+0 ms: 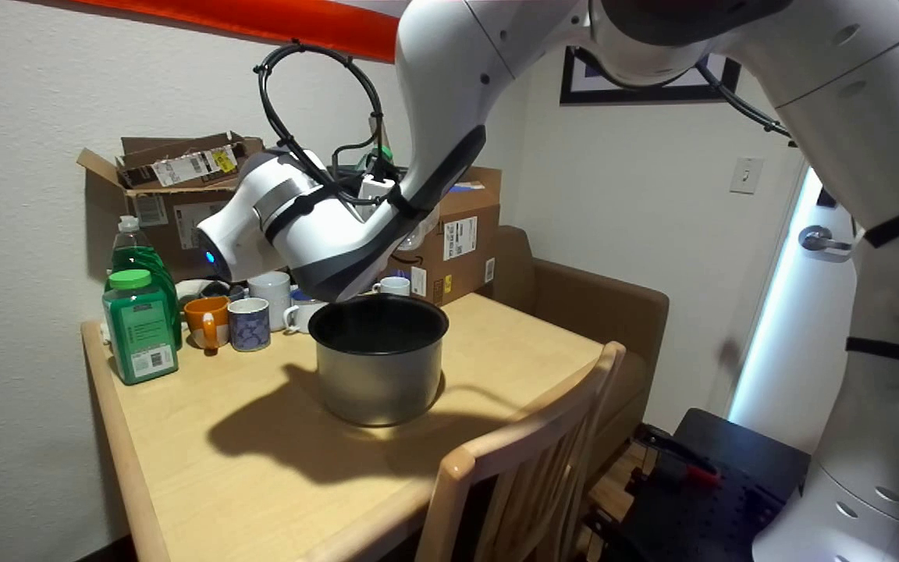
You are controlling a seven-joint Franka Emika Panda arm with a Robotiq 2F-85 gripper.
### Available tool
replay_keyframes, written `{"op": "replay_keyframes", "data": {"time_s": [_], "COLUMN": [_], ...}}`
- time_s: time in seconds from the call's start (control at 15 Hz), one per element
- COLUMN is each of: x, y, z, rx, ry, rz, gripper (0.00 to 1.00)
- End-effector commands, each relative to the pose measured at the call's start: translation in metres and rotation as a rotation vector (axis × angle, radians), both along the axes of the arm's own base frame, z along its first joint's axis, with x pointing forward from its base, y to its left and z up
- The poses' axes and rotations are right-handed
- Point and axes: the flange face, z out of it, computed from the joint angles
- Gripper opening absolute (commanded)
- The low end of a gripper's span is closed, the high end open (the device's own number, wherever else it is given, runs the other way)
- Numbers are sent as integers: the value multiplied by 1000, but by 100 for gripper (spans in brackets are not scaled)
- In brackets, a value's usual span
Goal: Pick up the bowl and pour its contents into the pot
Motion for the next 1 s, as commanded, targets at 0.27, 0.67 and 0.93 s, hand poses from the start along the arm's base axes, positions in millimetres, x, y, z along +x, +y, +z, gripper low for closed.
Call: {"op": "replay_keyframes", "data": {"time_s": [0.27,0.67,0.93], "x": [3,-12,-31], "y": [-35,-81,-107], "z": [23,18,4], "rx": [196,331,411], "ry": [-20,-38,-59], "rz": [51,-12,-65], "gripper": [3,3,3]}}
